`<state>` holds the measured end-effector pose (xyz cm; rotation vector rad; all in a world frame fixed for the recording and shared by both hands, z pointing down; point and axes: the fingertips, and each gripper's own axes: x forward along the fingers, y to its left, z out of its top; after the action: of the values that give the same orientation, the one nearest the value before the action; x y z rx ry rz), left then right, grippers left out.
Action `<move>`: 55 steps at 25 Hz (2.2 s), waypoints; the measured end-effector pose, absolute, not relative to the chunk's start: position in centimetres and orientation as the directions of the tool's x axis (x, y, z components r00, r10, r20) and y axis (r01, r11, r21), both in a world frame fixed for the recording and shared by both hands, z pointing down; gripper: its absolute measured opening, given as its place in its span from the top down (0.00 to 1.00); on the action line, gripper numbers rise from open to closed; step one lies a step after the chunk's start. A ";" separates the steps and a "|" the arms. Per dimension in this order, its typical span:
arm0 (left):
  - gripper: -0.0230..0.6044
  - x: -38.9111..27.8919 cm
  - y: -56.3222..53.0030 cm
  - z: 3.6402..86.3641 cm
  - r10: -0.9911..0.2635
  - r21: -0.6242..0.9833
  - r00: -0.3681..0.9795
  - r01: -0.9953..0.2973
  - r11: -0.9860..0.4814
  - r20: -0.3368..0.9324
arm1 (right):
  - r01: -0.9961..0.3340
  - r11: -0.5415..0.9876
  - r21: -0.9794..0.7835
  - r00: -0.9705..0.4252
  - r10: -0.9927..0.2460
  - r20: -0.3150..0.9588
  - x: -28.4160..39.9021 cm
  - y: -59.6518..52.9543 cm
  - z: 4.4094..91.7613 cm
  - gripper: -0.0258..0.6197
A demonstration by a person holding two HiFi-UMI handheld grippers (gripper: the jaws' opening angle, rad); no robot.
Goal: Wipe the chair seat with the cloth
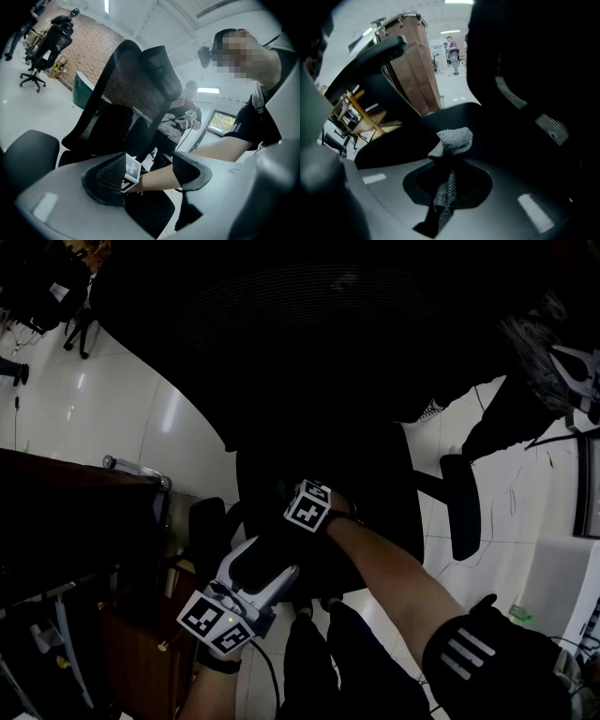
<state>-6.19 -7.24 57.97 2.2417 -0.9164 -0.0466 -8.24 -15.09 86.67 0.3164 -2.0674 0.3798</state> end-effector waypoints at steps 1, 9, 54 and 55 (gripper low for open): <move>0.43 -5.8 -7.3 57.7 -0.622 0.624 0.753 -0.595 -0.506 0.214 | -0.390 0.913 -0.118 -0.456 -0.079 0.887 -5.7 -15.4 87.2 0.91; 0.43 -3.6 -7.2 56.6 -0.583 0.625 0.786 -0.563 -0.540 0.205 | -0.640 0.769 0.011 -0.184 -0.167 0.969 15.4 -17.5 86.8 0.91; 0.43 -3.4 0.5 58.1 -0.505 0.675 0.824 -0.528 -0.515 0.258 | -0.747 0.659 -0.090 -0.263 -0.169 0.950 15.2 -7.0 85.5 0.91; 0.43 -3.6 0.6 58.0 -0.507 0.674 0.821 -0.531 -0.513 0.261 | -0.726 0.676 -0.125 -0.310 -0.159 0.937 12.7 -6.3 85.2 0.91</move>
<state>-3.62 0.61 58.05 2.2077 -0.7573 0.0394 12.66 -6.33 85.19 0.7014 -1.8298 0.6692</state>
